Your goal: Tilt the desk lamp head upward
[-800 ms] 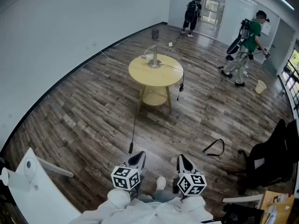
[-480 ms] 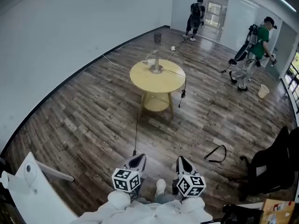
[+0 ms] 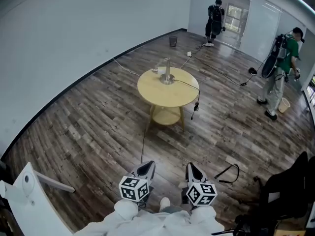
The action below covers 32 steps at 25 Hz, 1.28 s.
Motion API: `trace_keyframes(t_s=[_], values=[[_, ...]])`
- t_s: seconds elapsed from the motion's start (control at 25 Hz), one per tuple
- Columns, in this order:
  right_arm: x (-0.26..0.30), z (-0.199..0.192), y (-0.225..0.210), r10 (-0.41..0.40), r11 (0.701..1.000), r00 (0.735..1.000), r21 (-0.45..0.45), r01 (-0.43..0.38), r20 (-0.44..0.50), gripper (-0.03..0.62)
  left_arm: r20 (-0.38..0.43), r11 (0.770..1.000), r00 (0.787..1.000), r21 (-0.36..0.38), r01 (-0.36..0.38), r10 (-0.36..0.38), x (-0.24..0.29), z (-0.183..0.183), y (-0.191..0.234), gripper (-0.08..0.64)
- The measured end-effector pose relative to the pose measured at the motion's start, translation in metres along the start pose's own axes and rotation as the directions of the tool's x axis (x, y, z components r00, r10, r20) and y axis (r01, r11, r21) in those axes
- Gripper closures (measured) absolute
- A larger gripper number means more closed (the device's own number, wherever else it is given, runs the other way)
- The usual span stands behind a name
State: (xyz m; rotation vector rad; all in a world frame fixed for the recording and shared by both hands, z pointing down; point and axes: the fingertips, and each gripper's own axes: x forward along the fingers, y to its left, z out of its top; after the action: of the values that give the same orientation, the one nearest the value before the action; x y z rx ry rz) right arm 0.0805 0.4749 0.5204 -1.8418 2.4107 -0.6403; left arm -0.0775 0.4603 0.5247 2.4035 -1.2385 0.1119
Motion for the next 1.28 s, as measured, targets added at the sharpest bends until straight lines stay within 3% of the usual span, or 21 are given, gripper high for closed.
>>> trace_keyframes(t_s=[0.52, 1.04, 1.28], values=[[0.062, 0.022, -0.063, 0.029, 0.999, 0.999, 0.014, -0.029, -0.036, 0.579, -0.017, 1.000, 0.999, -0.010, -0.028, 0.028, 0.088, 0.016, 0.001, 0.561], [0.141, 0.033, -0.085, 0.048, 0.999, 0.997, 0.016, -0.047, -0.060, 0.578, -0.017, 0.996, 0.997, -0.034, -0.080, 0.080, 0.150, 0.043, 0.060, 0.561], [0.188, 0.051, -0.100, 0.047, 0.999, 0.997, 0.016, -0.046, -0.058, 0.578, -0.011, 0.997, 0.998, -0.021, -0.068, 0.068, 0.192, 0.067, 0.078, 0.561]])
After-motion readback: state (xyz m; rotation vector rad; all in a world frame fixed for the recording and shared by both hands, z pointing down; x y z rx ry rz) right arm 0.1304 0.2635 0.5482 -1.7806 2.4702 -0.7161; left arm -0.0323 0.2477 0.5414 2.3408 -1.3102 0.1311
